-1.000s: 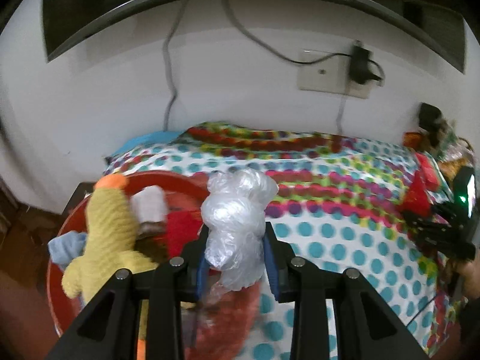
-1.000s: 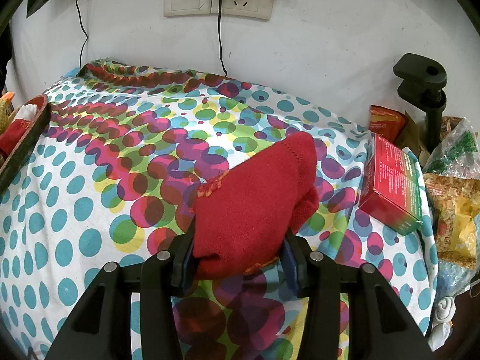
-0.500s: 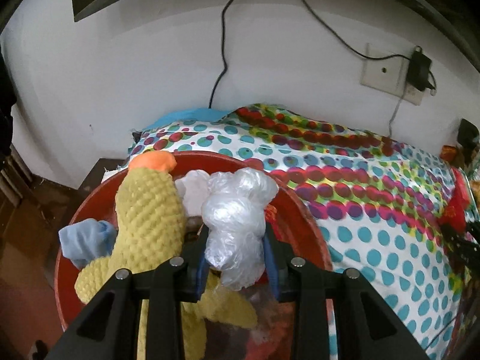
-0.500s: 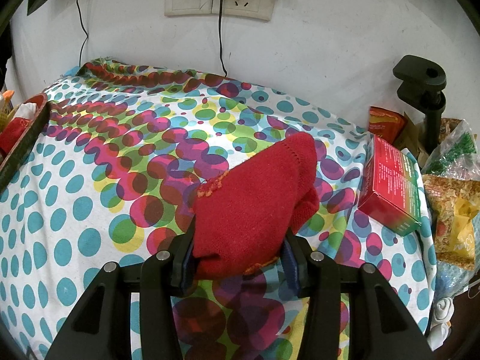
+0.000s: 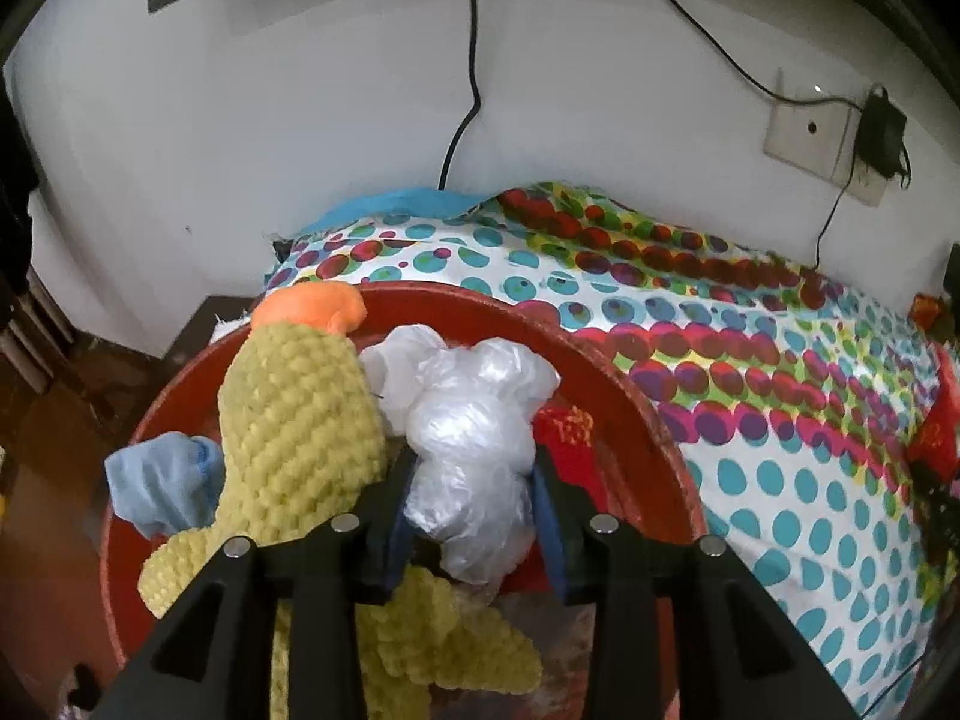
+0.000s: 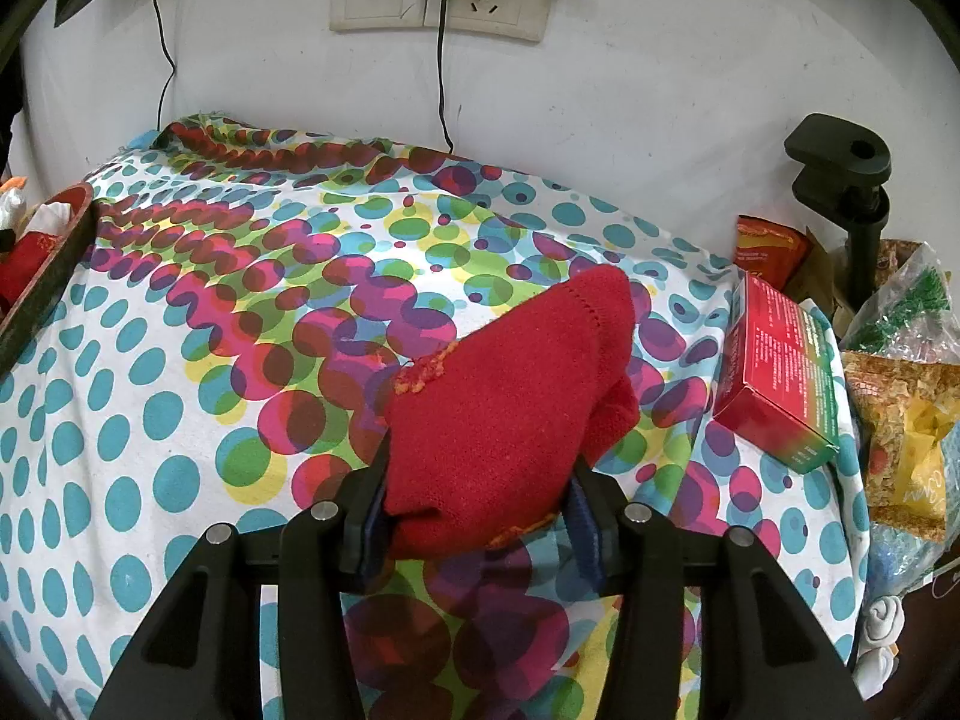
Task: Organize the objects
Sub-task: 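Lower the plastic bag into the tray and open the left tool, then withdraw the left tool while the right tool carries the red sock toward the tray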
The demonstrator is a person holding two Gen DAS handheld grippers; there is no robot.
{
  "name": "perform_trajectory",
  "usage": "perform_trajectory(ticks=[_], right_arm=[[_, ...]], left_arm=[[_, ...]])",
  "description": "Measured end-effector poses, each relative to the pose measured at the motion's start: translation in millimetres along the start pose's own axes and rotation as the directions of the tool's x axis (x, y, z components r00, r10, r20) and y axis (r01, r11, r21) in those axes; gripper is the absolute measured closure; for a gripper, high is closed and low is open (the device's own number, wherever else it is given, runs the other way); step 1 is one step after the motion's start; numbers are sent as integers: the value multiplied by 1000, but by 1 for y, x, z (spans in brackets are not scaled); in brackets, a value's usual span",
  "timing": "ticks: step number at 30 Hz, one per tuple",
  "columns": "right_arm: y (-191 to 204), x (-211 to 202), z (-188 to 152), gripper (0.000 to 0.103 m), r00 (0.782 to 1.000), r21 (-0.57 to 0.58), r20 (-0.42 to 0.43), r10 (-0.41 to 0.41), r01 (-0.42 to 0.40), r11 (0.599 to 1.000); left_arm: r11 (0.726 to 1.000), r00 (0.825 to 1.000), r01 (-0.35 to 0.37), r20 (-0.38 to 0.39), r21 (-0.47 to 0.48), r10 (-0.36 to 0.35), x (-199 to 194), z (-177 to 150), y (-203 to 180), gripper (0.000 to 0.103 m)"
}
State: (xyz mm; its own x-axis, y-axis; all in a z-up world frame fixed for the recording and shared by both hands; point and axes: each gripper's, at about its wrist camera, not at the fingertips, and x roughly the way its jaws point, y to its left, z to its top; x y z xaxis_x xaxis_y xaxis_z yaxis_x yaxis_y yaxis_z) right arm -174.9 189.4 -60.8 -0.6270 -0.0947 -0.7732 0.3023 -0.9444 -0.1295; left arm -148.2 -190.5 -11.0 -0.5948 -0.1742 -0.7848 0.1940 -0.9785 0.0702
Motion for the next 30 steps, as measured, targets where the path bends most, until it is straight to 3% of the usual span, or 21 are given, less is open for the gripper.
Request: perform_trajectory(ticks=[8,16,22,30], right_arm=[[1,0,2,56,1000,-11,1,-14,14,1000],[1,0,2,56,1000,-8,0,-10,10,1000],[-1,-1,2,56,1000,-3,-1,-4,4,1000],[-2,0,2,56,1000,3,-2,3,-3,1000]], left_arm=[[999,999,31,-5,-36,-32,-7,-2,4,50],[1000,999,28,21,0,-28,-38,-10,-2,47],[997,995,78,67,16,-79,-79,-37,-10,46],[986,987,145,52,80,-150,-104,-88,-26,44]])
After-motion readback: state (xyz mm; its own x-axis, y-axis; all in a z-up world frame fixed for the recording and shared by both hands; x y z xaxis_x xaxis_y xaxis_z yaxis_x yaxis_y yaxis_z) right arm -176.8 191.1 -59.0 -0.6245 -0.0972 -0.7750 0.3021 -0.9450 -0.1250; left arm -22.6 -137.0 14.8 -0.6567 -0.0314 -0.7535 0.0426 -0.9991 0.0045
